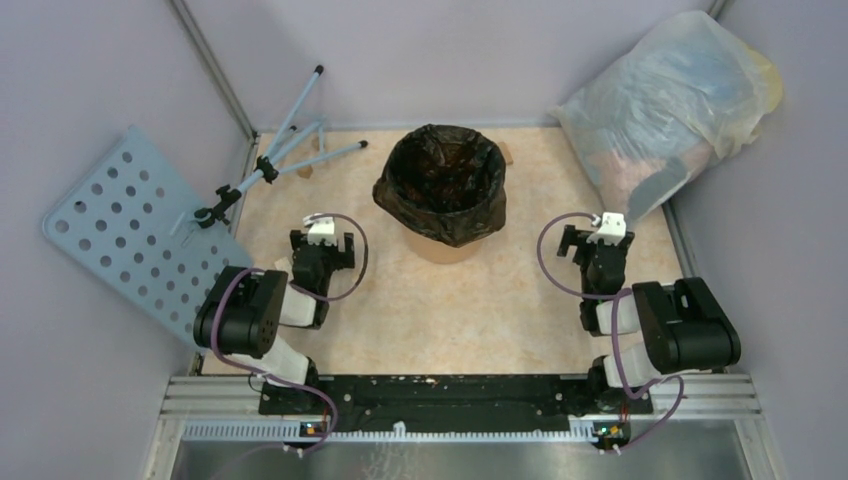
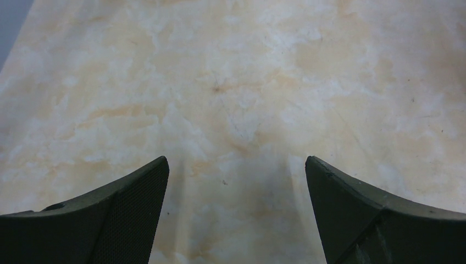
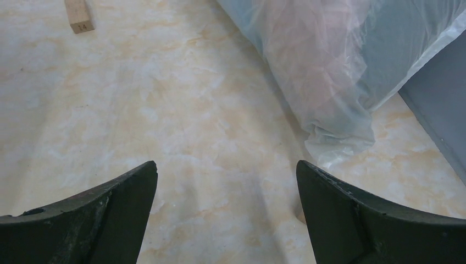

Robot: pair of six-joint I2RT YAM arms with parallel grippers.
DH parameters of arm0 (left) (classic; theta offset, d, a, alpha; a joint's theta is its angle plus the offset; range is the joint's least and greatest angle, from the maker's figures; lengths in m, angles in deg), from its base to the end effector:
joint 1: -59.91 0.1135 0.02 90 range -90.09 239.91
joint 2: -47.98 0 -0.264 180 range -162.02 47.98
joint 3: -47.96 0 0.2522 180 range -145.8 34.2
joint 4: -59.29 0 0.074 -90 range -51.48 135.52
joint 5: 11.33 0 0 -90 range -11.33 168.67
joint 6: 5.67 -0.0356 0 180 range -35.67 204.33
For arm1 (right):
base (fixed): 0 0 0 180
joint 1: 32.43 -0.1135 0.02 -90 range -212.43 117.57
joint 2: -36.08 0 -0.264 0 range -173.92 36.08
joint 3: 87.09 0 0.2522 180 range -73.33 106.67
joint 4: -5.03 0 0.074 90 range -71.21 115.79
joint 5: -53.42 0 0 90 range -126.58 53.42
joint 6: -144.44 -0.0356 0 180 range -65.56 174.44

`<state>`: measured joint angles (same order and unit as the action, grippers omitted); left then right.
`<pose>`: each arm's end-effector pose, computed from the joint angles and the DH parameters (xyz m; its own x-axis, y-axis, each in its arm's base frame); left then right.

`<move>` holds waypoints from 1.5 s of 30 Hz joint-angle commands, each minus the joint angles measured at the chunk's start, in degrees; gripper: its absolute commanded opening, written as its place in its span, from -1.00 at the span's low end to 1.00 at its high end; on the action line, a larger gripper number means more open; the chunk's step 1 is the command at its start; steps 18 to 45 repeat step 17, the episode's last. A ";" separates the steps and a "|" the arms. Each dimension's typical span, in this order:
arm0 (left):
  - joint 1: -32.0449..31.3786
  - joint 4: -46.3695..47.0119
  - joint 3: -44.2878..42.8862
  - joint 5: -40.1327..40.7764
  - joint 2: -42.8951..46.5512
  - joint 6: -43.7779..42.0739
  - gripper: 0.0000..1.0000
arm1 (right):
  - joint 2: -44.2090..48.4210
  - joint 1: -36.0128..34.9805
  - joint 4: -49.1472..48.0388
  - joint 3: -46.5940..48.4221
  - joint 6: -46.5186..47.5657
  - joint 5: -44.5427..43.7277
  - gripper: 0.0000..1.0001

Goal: Put the trash bags into the trash bin

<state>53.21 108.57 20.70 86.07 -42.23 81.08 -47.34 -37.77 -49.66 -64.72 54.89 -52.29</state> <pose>0.2408 -0.0237 0.1271 -0.2348 0.0842 -0.9684 0.0047 0.9963 0.0855 0.2194 0.0108 0.1431 -0.1117 -0.0180 -0.9936 0.1775 0.9834 -0.0378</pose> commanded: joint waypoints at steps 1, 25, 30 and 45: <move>0.73 7.64 -0.88 -0.39 0.10 -1.80 0.97 | -0.34 0.50 -3.42 1.14 0.12 0.73 0.92; 1.13 3.84 -2.26 -1.58 0.53 -1.38 0.97 | -0.23 0.49 -3.19 1.24 -0.01 0.76 0.94; 1.13 3.84 -2.26 -1.58 0.53 -1.38 0.97 | -0.23 0.49 -3.19 1.24 -0.01 0.76 0.94; 1.13 3.84 -2.26 -1.58 0.53 -1.38 0.97 | -0.23 0.49 -3.19 1.24 -0.01 0.76 0.94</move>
